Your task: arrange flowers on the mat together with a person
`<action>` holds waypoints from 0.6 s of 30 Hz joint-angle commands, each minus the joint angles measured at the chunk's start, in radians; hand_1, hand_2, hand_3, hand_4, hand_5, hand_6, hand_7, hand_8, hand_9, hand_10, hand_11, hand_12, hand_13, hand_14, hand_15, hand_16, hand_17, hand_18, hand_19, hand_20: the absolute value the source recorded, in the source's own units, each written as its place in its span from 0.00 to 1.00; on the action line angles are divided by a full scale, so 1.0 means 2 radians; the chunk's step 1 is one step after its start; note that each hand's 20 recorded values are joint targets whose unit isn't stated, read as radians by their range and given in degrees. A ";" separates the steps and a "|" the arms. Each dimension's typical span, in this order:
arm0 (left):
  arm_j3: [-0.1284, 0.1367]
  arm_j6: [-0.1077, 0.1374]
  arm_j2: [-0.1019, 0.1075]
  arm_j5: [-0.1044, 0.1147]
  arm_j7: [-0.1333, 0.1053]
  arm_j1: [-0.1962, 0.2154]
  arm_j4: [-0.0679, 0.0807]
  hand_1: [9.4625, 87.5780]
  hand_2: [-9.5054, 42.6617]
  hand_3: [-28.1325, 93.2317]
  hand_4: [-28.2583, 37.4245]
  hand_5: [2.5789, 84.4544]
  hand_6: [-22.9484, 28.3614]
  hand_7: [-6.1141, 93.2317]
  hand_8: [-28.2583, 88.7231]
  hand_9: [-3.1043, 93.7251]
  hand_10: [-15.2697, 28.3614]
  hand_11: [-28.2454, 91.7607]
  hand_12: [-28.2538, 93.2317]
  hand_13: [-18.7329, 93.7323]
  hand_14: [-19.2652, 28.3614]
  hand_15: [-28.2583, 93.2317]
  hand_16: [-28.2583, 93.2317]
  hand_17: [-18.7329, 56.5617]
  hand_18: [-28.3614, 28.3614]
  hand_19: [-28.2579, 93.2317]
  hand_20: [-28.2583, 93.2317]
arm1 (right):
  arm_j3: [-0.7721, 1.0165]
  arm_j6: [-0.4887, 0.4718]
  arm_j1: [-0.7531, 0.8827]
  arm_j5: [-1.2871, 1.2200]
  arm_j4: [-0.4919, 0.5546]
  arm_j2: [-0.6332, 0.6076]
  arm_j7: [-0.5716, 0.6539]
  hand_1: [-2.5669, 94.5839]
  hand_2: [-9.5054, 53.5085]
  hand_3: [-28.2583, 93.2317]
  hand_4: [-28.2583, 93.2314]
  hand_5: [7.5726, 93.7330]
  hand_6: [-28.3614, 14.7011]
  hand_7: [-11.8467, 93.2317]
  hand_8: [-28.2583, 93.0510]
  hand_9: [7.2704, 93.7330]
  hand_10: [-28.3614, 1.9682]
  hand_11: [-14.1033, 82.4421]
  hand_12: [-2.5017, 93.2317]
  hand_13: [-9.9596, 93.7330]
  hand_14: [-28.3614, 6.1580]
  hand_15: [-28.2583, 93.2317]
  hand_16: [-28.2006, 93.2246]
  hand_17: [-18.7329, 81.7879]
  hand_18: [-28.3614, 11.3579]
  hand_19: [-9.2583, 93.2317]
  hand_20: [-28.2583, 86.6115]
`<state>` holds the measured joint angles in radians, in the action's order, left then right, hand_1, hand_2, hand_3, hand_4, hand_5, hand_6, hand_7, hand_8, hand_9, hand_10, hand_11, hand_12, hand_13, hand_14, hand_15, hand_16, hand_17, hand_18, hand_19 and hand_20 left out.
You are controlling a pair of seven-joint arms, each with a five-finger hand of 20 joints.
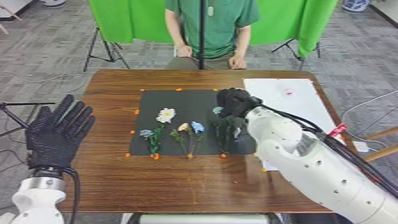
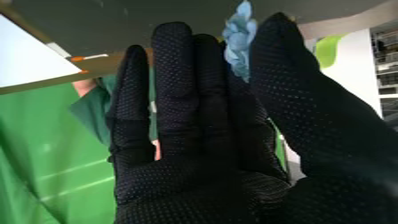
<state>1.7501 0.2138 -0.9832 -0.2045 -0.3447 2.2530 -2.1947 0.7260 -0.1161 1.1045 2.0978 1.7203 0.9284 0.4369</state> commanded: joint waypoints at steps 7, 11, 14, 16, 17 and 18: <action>-0.006 0.031 0.004 0.035 -0.016 0.004 -0.002 0.20 0.45 0.84 0.00 0.49 0.61 0.17 0.17 0.40 0.68 0.38 0.30 0.40 0.69 0.45 0.18 0.20 0.72 0.48 0.32 | -0.011 0.005 0.017 0.012 0.012 -0.015 0.007 0.54 0.00 0.85 0.00 0.46 0.66 0.51 0.08 0.51 0.54 0.54 0.37 0.59 0.61 0.64 0.48 0.40 0.26 0.74 0.47; -0.007 0.030 0.002 0.036 -0.017 0.004 -0.002 0.19 0.45 0.84 0.00 0.49 0.61 0.17 0.17 0.40 0.68 0.38 0.30 0.40 0.69 0.45 0.18 0.20 0.72 0.49 0.32 | 0.000 -0.001 0.021 0.008 0.013 -0.015 0.008 0.53 0.00 0.86 0.00 0.45 0.65 0.47 0.08 0.50 0.52 0.55 0.34 0.59 0.60 0.64 0.47 0.40 0.26 0.73 0.46; -0.008 0.028 0.001 0.035 -0.017 0.002 -0.001 0.19 0.45 0.84 0.00 0.49 0.61 0.17 0.16 0.40 0.69 0.38 0.30 0.40 0.69 0.45 0.17 0.20 0.72 0.49 0.32 | 0.019 -0.004 0.031 0.004 0.024 -0.016 0.010 0.53 0.00 0.86 0.00 0.45 0.63 0.42 0.09 0.50 0.51 0.54 0.31 0.59 0.58 0.64 0.46 0.40 0.26 0.73 0.45; -0.008 0.023 0.001 0.032 -0.015 0.002 0.000 0.19 0.45 0.84 0.00 0.49 0.61 0.17 0.16 0.40 0.69 0.38 0.30 0.40 0.69 0.45 0.17 0.20 0.72 0.49 0.32 | 0.034 0.007 0.043 0.001 0.039 -0.022 0.011 0.52 0.00 0.87 0.00 0.43 0.62 0.37 0.11 0.49 0.50 0.51 0.29 0.58 0.56 0.64 0.44 0.39 0.26 0.73 0.44; -0.008 0.022 0.000 0.031 -0.015 0.003 0.000 0.19 0.45 0.84 0.00 0.49 0.61 0.17 0.16 0.40 0.69 0.38 0.30 0.40 0.69 0.45 0.17 0.20 0.72 0.49 0.32 | 0.043 0.012 0.049 -0.003 0.046 -0.025 0.010 0.52 0.00 0.88 0.00 0.43 0.61 0.36 0.11 0.48 0.49 0.50 0.29 0.58 0.55 0.64 0.43 0.39 0.25 0.73 0.44; -0.008 0.020 0.000 0.029 -0.014 0.004 0.000 0.19 0.45 0.84 0.00 0.49 0.61 0.17 0.16 0.40 0.69 0.38 0.30 0.40 0.69 0.45 0.17 0.20 0.72 0.49 0.32 | 0.053 0.015 0.056 -0.008 0.053 -0.027 0.007 0.51 0.00 0.88 0.00 0.42 0.60 0.35 0.12 0.48 0.49 0.48 0.28 0.58 0.54 0.64 0.42 0.39 0.25 0.73 0.44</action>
<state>1.7419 0.2693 -0.9777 -0.1378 -0.3768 2.2486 -2.1998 0.7381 -0.1211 1.1608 2.1032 1.7523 0.9097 0.4476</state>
